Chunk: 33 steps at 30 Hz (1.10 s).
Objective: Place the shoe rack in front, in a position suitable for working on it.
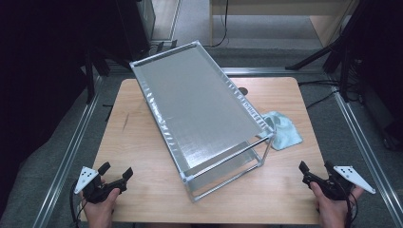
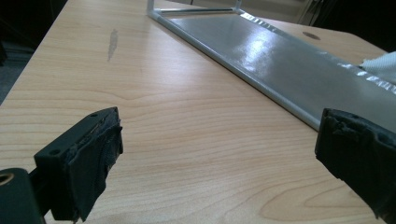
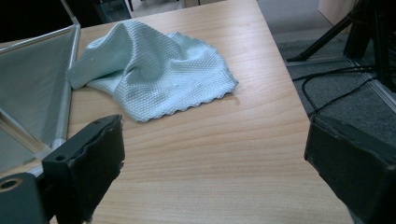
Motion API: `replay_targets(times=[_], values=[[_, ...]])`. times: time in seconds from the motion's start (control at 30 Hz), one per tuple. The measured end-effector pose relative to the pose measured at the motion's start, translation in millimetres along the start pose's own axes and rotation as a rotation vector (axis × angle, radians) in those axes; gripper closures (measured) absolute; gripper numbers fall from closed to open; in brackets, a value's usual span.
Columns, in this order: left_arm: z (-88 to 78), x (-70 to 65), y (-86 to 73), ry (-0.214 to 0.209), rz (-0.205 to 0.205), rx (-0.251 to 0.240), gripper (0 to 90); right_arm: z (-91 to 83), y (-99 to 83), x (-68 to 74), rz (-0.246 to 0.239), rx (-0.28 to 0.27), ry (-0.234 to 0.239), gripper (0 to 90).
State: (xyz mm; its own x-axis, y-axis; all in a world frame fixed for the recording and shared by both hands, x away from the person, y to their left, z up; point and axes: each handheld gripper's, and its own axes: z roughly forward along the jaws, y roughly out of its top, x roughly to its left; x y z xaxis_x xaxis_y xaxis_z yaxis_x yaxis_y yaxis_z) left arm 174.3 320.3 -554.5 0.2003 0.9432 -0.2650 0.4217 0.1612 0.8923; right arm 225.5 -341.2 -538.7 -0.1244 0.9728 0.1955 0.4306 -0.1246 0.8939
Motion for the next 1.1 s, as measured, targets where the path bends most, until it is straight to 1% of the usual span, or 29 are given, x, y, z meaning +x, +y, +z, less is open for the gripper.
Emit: replay_targets(times=[0.03,0.1,0.13,0.2,0.23,0.27,0.3,0.33,0.37,0.4,0.47,0.5,0.53,0.57,0.6,0.63,0.67,0.7,0.73,0.77,0.8,0.83,0.87,0.9,0.97,1.0,1.1], values=[[0.0,0.0,0.0,0.0,0.0,0.0,0.7,0.0,0.0,0.0,0.0,0.0,0.0,5.0],[-0.6,-2.1,1.0,-0.018,-0.005,-0.007,0.7,-1.4,1.0,2.1,-0.026,-0.004,0.012,5.0],[-0.9,-4.0,1.4,-0.026,0.001,-0.005,0.7,-2.8,1.9,4.1,-0.036,-0.006,0.016,5.2],[-2.4,-8.6,1.6,-0.043,0.015,-0.004,0.7,-7.1,6.1,12.1,-0.057,-0.025,0.054,5.9],[-3.6,-11.3,1.9,-0.056,0.02,-0.006,0.7,-7.1,6.1,12.1,-0.057,-0.025,0.054,5.9],[-6.0,-17.4,3.0,-0.083,0.033,-0.016,0.7,-9.2,8.8,19.9,-0.075,-0.037,0.076,6.1],[-6.0,-17.4,3.0,-0.083,0.033,-0.016,0.7,-9.2,8.8,19.9,-0.075,-0.037,0.076,6.1],[-6.8,-20.6,3.7,-0.097,0.041,-0.018,0.7,-11.4,11.0,28.5,-0.1,-0.044,0.105,7.6],[-7.8,-24.1,4.4,-0.108,0.051,-0.022,0.7,-11.4,11.0,28.5,-0.1,-0.044,0.105,7.6],[-8.5,-27.7,4.9,-0.12,0.06,-0.028,0.7,-12.4,11.8,33.0,-0.108,-0.049,0.116,8.0],[-9.6,-33.9,5.2,-0.143,0.072,-0.032,0.7,-14.0,13.5,41.6,-0.112,-0.056,0.15,10.8],[-10.3,-36.3,5.2,-0.153,0.075,-0.032,0.7,-13.9,15.2,50.0,-0.116,-0.062,0.183,13.5],[-10.9,-38.8,5.2,-0.165,0.071,-0.034,0.7,-13.6,16.1,54.1,-0.121,-0.061,0.202,13.9],[-11.4,-41.4,5.2,-0.175,0.07,-0.035,0.7,-13.6,16.1,54.1,-0.121,-0.061,0.202,13.9],[-12.1,-44.3,5.2,-0.184,0.076,-0.036,0.7,-12.1,17.3,62.8,-0.124,-0.054,0.233,19.4],[-12.7,-51.0,4.9,-0.191,0.098,-0.038,0.7,-11.3,17.8,67.0,-0.129,-0.052,0.245,25.0],[-13.0,-54.2,4.8,-0.199,0.101,-0.04,0.7,-10.6,18.1,71.5,-0.133,-0.048,0.253,28.9],[-13.0,-54.2,4.8,-0.199,0.101,-0.04,0.7,-10.6,18.1,71.5,-0.133,-0.048,0.253,28.9],[-13.9,-59.6,4.7,-0.225,0.103,-0.043,0.7,-9.2,18.9,79.8,-0.128,-0.047,0.267,33.3],[-13.9,-59.6,4.7,-0.225,0.103,-0.043,0.7,-9.2,18.9,79.8,-0.128,-0.047,0.267,33.3],[-14.9,-64.9,4.0,-0.251,0.107,-0.044,0.7,-6.9,19.6,88.4,-0.121,-0.038,0.277,37.3],[-14.9,-64.9,4.0,-0.251,0.107,-0.044,0.7,-6.9,19.6,88.4,-0.121,-0.038,0.277,37.3],[-15.4,-67.9,3.6,-0.265,0.108,-0.044,0.7,-5.5,19.7,92.7,-0.127,-0.037,0.298,38.3],[-15.7,-70.6,3.4,-0.282,0.112,-0.043,0.8,-3.6,19.7,97.3,-0.143,-0.029,0.309,38.3],[-16.5,-77.4,2.8,-0.315,0.124,-0.044,0.8,0.5,19.4,105.8,-0.165,-0.022,0.321,38.5],[-17.0,-80.7,2.4,-0.33,0.133,-0.044,0.8,2.8,19.4,109.0,-0.171,-0.019,0.326,39.4],[-16.5,-90.8,0.4,-0.374,0.161,-0.038,1.0,9.8,19.4,116.2,-0.184,-0.015,0.317,43.7]])
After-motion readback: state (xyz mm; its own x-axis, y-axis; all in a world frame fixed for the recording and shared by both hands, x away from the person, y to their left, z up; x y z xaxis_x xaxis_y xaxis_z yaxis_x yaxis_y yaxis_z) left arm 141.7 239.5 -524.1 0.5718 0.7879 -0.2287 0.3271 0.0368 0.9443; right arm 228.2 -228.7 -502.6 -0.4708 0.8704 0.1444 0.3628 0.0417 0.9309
